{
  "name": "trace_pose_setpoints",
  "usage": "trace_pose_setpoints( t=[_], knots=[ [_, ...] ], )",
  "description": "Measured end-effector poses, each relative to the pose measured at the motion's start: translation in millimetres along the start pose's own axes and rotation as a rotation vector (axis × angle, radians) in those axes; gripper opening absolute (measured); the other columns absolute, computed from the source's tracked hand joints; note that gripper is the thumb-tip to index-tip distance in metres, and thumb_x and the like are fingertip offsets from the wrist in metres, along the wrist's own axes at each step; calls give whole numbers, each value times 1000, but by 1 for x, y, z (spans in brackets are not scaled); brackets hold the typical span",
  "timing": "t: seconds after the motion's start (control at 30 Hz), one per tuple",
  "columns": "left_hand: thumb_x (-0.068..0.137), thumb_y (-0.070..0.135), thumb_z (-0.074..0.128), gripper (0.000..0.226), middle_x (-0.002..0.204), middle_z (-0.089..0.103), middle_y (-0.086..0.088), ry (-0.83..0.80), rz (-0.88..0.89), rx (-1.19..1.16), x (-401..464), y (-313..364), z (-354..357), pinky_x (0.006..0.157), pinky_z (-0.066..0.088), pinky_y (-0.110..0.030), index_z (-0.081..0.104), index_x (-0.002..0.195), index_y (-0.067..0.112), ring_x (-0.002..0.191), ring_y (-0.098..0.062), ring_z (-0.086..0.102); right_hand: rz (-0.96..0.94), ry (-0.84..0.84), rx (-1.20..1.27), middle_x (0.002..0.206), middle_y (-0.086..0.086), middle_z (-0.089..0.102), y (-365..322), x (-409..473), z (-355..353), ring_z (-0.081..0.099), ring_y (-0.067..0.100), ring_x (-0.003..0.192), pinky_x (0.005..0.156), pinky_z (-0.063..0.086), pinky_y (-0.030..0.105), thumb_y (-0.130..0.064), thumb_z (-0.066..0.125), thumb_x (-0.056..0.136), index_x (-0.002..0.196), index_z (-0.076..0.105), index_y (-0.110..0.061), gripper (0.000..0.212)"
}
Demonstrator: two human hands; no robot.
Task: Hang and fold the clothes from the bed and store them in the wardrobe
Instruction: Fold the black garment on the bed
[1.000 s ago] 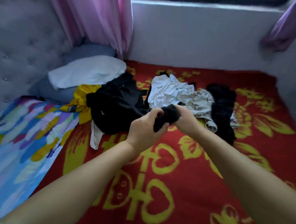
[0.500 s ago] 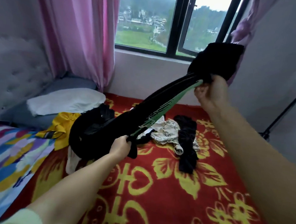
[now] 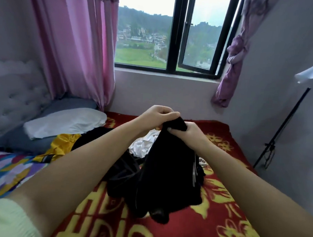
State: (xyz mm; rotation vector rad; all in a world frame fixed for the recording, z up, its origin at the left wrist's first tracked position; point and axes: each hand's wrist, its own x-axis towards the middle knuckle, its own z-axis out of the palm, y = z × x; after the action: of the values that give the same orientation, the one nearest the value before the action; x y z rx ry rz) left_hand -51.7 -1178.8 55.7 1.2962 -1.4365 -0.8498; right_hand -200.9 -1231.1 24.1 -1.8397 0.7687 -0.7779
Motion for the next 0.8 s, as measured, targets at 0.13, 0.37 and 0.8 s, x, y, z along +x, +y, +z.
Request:
trace_pose_setpoints(
  t=[0.13, 0.37, 0.8],
  knots=[
    [89, 37, 64, 24, 93, 60, 2, -65, -159, -126, -21, -38, 9, 66, 48, -22, 58, 106, 21, 76, -5, 61, 82, 209, 265, 67, 6, 66, -14, 7, -14, 60, 17, 59, 60, 47, 27, -16, 65, 89, 77, 64, -6, 16],
    [93, 6, 52, 18, 84, 59, 1, -97, -207, 16, -46, -89, 35, 62, 37, -20, 61, 101, 19, 67, -5, 53, 102, 435, 358, 61, -5, 70, -40, 11, -52, 67, 9, 53, 49, 52, 18, -24, 65, 88, 81, 63, -18, 9],
    [86, 14, 54, 23, 70, 68, 1, 70, -57, -313, -9, -25, 14, 53, 48, -18, 75, 77, 19, 61, -8, 62, 4, 107, -472, 138, -12, 39, -20, -20, -97, 45, 6, 116, 93, 34, 19, -37, 64, 88, 149, 14, -39, 79]
  ],
)
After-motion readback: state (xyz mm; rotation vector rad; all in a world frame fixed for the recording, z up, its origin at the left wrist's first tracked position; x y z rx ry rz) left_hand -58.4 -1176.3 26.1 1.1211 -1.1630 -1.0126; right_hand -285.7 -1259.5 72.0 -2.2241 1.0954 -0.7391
